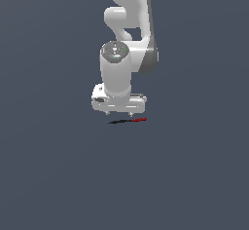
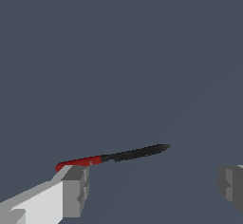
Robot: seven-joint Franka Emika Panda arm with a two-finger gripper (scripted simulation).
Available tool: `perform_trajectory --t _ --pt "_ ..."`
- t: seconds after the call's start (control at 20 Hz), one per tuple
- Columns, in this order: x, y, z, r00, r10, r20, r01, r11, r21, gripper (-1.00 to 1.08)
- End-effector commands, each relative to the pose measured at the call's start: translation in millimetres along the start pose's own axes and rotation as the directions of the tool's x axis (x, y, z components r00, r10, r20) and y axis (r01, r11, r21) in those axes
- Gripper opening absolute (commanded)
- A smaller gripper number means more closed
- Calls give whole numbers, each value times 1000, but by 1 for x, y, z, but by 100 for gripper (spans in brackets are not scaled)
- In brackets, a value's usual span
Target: Pick up the object and move it to a goal position.
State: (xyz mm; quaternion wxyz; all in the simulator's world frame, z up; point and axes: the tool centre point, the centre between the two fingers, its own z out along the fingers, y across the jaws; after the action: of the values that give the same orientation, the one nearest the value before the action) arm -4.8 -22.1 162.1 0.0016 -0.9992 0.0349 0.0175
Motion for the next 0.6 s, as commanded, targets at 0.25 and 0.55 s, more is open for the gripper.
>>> perform_trajectory --t 0.25,0.55 --pt "-2 -3 4 999 47 0 -47 999 2 100" --pt "-5 -7 13 990 139 0 -139 990 7 100"
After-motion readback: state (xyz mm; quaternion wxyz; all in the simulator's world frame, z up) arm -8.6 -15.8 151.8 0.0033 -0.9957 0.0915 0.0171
